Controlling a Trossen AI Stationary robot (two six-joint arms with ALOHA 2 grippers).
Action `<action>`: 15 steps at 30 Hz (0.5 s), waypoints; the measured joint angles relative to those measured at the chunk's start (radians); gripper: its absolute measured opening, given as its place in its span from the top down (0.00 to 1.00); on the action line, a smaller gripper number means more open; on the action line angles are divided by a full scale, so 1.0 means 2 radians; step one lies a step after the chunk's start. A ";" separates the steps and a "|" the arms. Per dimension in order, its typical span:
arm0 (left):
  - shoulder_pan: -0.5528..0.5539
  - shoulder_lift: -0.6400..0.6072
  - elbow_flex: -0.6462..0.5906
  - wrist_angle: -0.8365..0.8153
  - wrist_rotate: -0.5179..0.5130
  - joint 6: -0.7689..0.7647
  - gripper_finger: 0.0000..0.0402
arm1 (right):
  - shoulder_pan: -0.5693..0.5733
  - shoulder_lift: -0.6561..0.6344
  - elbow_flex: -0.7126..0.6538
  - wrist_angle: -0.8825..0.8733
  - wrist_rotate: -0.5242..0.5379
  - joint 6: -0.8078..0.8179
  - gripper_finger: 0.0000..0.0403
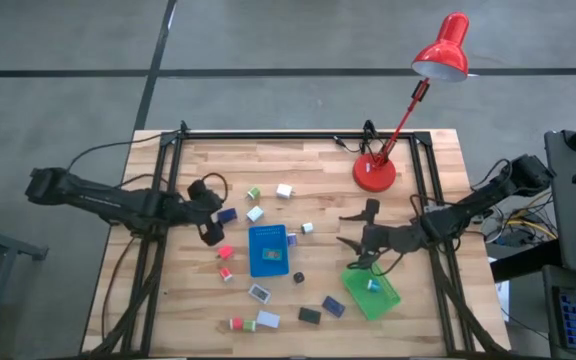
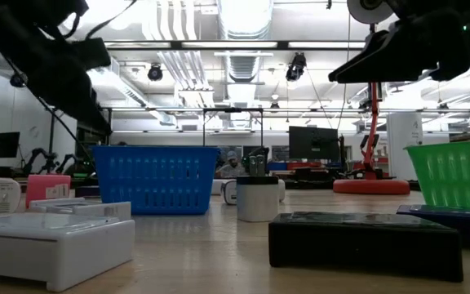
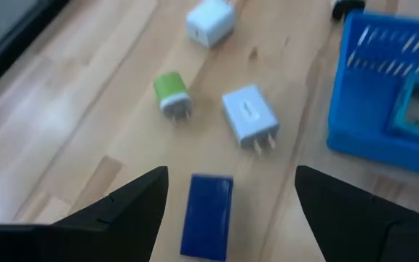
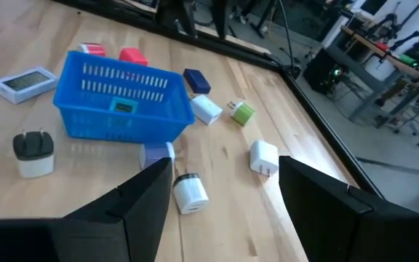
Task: Pick & Place Office items
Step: Put the top violet digital clock into the blue bin
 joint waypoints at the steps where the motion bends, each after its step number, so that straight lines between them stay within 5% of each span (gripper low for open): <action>1: 0.001 0.010 0.007 -0.007 0.001 -0.001 0.24 | -0.001 0.000 0.000 0.000 0.000 -0.004 0.39; 15: 0.047 0.160 0.075 -0.083 0.007 0.005 0.24 | -0.013 -0.001 0.003 -0.001 0.000 -0.035 0.39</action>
